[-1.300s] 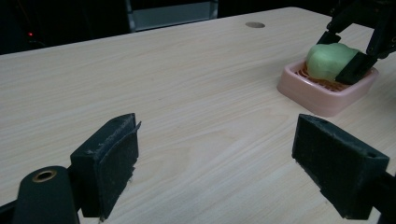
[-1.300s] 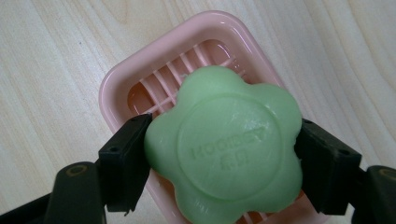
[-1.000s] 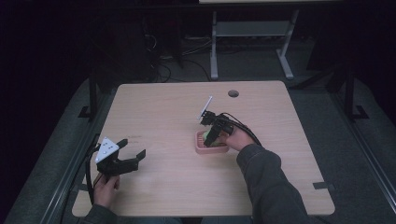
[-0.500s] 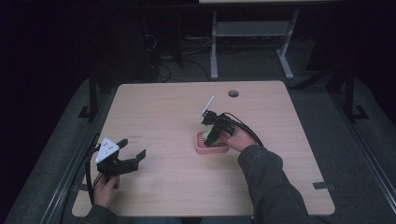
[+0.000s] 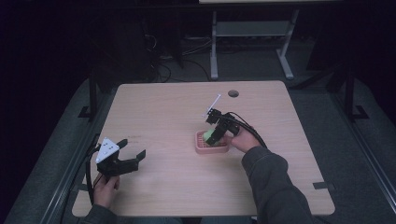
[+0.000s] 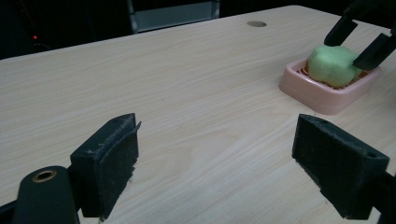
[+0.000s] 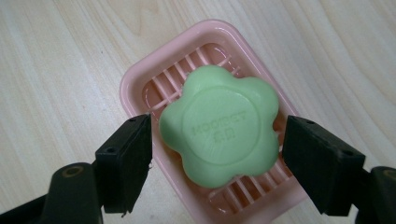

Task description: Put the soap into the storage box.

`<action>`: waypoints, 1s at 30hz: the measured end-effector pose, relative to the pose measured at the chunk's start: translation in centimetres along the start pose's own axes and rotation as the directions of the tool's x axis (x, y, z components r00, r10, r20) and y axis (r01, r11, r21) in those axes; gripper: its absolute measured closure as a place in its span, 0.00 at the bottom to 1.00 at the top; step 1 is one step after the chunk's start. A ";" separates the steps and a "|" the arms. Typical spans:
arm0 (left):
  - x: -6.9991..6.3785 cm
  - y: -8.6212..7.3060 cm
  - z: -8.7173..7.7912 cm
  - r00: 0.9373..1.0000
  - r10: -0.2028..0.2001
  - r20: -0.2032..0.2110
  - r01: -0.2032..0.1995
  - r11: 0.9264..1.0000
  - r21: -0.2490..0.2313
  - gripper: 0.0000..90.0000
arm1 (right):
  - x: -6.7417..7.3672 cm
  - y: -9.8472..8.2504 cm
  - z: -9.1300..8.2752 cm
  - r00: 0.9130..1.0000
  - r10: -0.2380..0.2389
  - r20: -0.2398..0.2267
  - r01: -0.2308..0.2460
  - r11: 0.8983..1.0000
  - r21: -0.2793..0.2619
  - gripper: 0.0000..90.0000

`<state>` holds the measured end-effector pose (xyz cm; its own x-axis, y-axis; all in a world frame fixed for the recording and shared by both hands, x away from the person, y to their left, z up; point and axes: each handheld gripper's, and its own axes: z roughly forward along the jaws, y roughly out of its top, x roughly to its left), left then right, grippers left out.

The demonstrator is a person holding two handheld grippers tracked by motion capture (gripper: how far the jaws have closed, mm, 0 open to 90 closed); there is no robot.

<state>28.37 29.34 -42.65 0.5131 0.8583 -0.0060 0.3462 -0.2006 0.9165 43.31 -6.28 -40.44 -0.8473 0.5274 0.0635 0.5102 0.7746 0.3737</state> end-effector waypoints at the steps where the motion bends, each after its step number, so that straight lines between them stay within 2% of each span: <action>1: 0.0 0.0 0.0 1.000 0.000 0.000 0.000 1.000 0.000 0.16 | 0.0 -0.1 -0.1 1.000 -0.002 -0.001 0.002 1.000 -0.002 0.27; 13: -0.3 0.0 0.1 1.000 0.013 0.006 -0.013 1.000 0.009 0.16 | -0.5 -1.2 -2.2 1.000 0.027 0.007 -0.027 0.999 -0.038 0.26; 30: -0.3 -0.1 0.1 1.000 0.017 0.007 -0.017 1.000 0.014 0.16 | -0.8 -2.7 -3.4 0.999 0.032 0.013 -0.031 0.998 -0.046 0.26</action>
<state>28.26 29.07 -42.76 0.5245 0.8514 0.0065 0.3488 -0.2218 0.9106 42.15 -9.96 -38.34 -0.8285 0.5563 0.0635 0.5291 0.7408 0.4139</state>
